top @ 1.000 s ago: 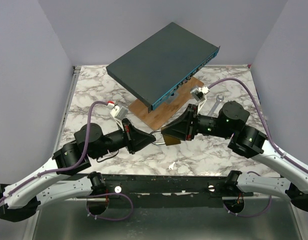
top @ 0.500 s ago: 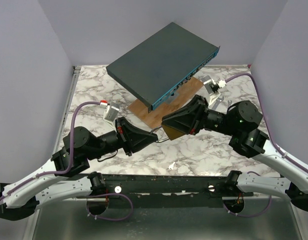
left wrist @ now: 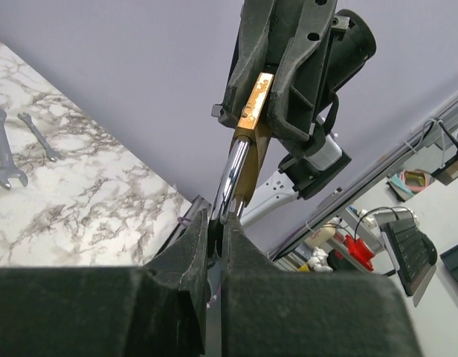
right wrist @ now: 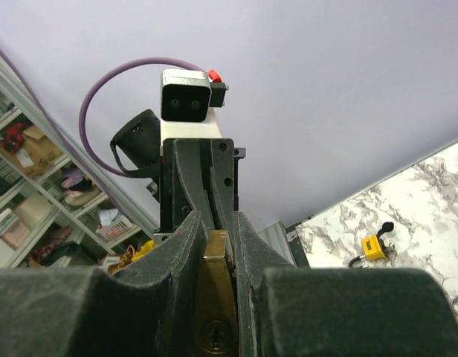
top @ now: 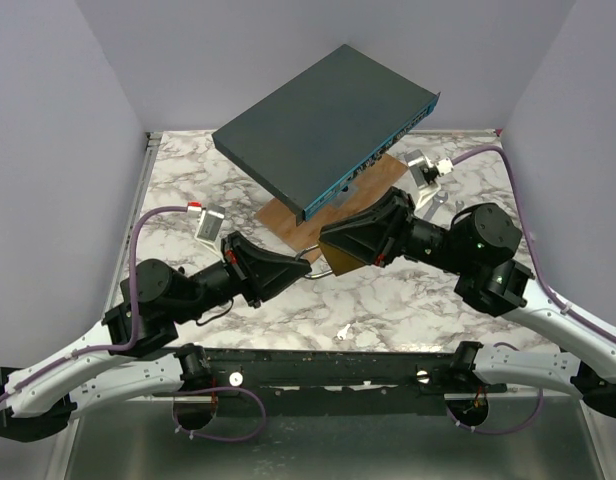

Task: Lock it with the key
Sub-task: Lock the lock.

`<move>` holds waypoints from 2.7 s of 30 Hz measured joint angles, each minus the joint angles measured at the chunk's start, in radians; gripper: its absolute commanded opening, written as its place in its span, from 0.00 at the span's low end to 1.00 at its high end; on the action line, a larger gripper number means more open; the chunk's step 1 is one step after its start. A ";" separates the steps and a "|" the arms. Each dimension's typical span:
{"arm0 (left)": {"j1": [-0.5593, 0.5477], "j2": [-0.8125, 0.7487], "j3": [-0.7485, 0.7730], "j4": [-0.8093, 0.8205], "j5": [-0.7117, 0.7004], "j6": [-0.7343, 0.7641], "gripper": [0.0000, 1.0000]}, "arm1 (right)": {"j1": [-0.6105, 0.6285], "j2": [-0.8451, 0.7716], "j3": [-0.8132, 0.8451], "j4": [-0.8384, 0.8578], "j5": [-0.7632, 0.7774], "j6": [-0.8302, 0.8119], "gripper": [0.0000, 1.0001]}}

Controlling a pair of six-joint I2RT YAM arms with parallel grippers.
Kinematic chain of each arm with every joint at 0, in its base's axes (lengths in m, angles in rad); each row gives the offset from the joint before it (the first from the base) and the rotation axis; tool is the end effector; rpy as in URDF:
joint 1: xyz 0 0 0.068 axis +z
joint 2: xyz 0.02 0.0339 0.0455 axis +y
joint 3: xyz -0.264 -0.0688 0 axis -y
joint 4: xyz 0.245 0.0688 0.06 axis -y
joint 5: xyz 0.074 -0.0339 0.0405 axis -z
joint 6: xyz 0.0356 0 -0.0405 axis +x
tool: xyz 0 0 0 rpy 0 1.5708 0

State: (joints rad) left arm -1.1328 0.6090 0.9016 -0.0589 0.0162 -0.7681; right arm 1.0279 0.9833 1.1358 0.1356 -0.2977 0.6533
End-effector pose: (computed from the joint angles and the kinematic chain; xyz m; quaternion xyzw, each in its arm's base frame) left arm 0.0535 -0.1156 0.4180 0.1187 0.6084 -0.6414 0.4521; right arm 0.0997 0.1855 0.4605 -0.2269 0.5592 0.6496 0.4625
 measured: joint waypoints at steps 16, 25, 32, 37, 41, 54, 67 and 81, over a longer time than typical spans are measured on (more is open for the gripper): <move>0.000 0.047 0.066 0.103 0.068 -0.019 0.00 | 0.021 -0.003 -0.006 0.137 0.027 0.047 0.01; 0.000 0.090 0.125 0.123 0.117 -0.045 0.00 | 0.027 -0.003 0.006 0.180 0.026 0.072 0.01; 0.000 0.126 0.182 0.087 0.134 -0.066 0.00 | 0.027 -0.005 0.021 0.184 0.027 0.079 0.01; 0.000 0.142 0.205 0.066 0.141 -0.078 0.00 | 0.027 -0.013 0.021 0.181 0.031 0.080 0.01; -0.001 0.158 0.226 0.051 0.143 -0.083 0.00 | 0.028 -0.019 0.021 0.177 0.041 0.080 0.01; -0.001 0.191 0.264 0.024 0.172 -0.103 0.00 | 0.038 -0.035 0.016 0.176 0.066 0.080 0.01; 0.028 0.212 0.285 0.026 0.234 -0.126 0.00 | 0.047 -0.040 0.014 0.182 0.081 0.084 0.01; 0.050 0.260 0.295 0.021 0.334 -0.159 0.00 | 0.069 -0.042 0.018 0.173 0.112 0.081 0.01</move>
State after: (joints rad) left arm -1.0828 0.8688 1.1965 -0.0376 0.3504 -0.9268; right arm 1.0973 0.9409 1.1534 0.3084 -0.1860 0.7345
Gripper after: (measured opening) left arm 0.028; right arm 0.222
